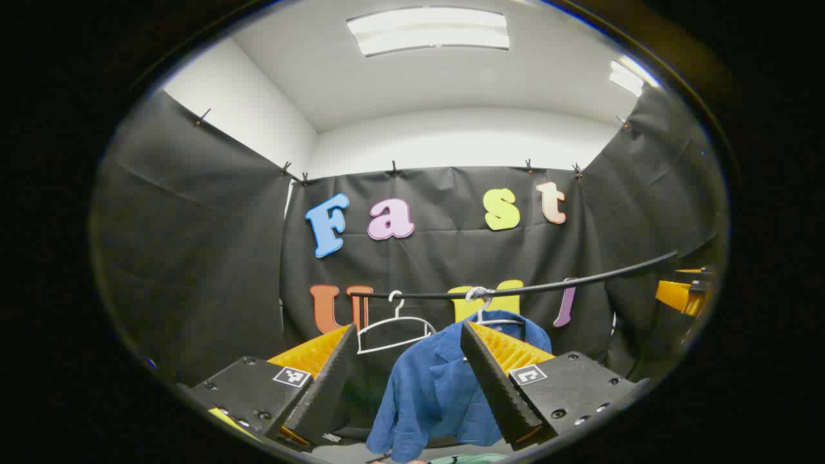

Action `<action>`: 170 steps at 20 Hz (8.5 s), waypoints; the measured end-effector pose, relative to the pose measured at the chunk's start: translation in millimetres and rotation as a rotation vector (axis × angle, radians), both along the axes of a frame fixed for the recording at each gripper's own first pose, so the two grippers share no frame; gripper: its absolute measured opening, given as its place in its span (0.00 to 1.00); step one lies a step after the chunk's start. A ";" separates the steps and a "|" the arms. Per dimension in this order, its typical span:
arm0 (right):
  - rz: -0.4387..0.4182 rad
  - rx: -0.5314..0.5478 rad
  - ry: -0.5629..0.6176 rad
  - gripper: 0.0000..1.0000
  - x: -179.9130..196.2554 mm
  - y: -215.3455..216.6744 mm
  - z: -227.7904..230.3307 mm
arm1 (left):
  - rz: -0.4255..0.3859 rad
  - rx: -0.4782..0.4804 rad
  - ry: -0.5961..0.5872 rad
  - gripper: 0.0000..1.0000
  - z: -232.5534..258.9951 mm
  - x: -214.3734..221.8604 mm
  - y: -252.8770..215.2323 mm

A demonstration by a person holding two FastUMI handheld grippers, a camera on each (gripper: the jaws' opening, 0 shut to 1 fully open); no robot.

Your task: Grasp the clothes on the hanger with both hands and then place them into the laundry hamper below.

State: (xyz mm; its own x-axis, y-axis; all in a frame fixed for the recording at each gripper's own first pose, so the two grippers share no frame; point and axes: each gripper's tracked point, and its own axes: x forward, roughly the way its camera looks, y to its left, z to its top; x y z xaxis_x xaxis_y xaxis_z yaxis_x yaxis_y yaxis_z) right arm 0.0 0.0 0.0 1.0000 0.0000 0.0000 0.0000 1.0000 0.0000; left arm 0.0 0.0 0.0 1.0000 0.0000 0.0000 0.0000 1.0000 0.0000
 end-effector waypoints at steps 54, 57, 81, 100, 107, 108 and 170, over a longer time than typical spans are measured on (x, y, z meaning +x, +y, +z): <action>-0.032 -0.061 0.372 1.00 193.9 105.4 -212.9 | -0.085 -0.009 0.292 0.96 -223.5 118.0 -54.8; -0.002 -0.054 0.432 1.00 215.0 107.3 -237.2 | -0.076 -0.005 0.331 0.98 -250.4 136.7 -68.0; 0.077 0.197 0.486 0.22 250.7 69.4 -243.9 | 0.005 -0.181 0.412 0.11 -280.3 210.7 -59.6; 0.139 0.600 0.345 0.10 290.5 39.6 -174.6 | -0.081 -0.313 0.389 0.03 -216.3 212.9 -27.2; 0.184 0.684 0.339 0.10 299.0 37.4 -164.0 | -0.040 -0.322 0.354 0.03 -194.2 220.1 3.1; 0.192 0.711 0.344 0.10 300.9 35.6 -162.7 | -0.036 -0.318 0.346 0.03 -191.0 221.9 6.5; 0.047 0.657 0.807 0.09 106.8 134.0 -355.5 | -0.444 -0.187 0.656 0.05 -297.2 82.9 -53.5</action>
